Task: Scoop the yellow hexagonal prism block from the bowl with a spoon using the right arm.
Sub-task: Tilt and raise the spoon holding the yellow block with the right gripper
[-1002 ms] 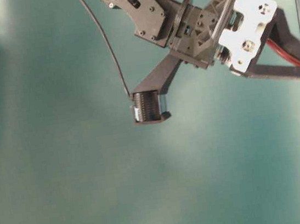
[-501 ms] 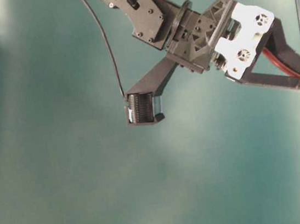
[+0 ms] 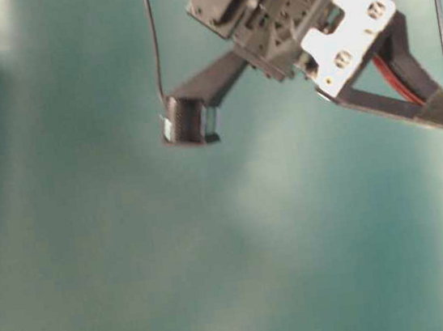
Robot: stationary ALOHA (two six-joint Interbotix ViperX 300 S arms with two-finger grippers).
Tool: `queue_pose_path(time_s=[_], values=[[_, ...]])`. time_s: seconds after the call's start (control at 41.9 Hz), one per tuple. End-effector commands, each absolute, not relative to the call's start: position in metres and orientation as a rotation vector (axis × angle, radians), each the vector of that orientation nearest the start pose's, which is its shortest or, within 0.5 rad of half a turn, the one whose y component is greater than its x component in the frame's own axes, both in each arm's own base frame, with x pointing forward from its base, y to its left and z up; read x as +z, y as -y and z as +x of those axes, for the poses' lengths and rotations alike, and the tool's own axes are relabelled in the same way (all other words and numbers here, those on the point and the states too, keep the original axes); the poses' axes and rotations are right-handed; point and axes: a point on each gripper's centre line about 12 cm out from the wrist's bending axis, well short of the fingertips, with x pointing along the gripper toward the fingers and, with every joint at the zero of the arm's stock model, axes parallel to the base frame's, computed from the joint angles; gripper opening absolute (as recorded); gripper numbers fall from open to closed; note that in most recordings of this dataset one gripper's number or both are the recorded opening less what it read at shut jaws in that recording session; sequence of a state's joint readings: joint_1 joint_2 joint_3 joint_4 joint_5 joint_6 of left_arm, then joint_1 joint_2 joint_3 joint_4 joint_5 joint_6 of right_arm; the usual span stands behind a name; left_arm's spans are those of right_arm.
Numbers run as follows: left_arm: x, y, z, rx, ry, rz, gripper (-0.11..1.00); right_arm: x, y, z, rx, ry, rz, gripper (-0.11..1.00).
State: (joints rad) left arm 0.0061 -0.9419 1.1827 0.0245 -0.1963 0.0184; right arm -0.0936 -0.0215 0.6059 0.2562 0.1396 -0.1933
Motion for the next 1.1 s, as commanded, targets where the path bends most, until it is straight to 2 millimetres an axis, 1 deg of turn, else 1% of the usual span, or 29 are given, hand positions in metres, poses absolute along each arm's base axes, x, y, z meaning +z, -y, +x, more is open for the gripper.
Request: queue_pose_path(time_s=[0.0, 0.095, 0.215, 0.358, 0.621, 0.692, 0.811, 1.074], values=[[0.278, -0.001, 0.204, 0.002, -0.037, 0.042, 0.00, 0.205, 0.029, 0.389, -0.080, -0.616, 0.095, 0.25], [0.278, -0.001, 0.204, 0.002, -0.037, 0.042, 0.00, 0.210, 0.025, 0.383, -0.084, -0.549, 0.083, 0.25], [0.278, -0.001, 0.204, 0.000, -0.037, 0.042, 0.00, 0.221, 0.019, 0.373, -0.088, -0.435, 0.068, 0.25], [0.278, -0.001, 0.204, 0.002, -0.037, 0.042, 0.00, 0.237, 0.016, 0.357, -0.096, -0.313, 0.061, 0.25], [0.278, -0.001, 0.204, 0.002, -0.037, 0.042, 0.00, 0.266, 0.014, 0.323, -0.095, -0.208, 0.067, 0.25], [0.279, -0.001, 0.204, 0.000, -0.035, 0.042, 0.00, 0.269, 0.014, 0.316, -0.094, -0.194, 0.066, 0.25], [0.278, -0.001, 0.204, 0.002, -0.037, 0.042, 0.00, 0.270, 0.015, 0.311, -0.095, -0.188, 0.065, 0.25], [0.278, -0.001, 0.204, 0.002, -0.037, 0.042, 0.00, 0.272, 0.015, 0.312, -0.094, -0.185, 0.057, 0.25]])
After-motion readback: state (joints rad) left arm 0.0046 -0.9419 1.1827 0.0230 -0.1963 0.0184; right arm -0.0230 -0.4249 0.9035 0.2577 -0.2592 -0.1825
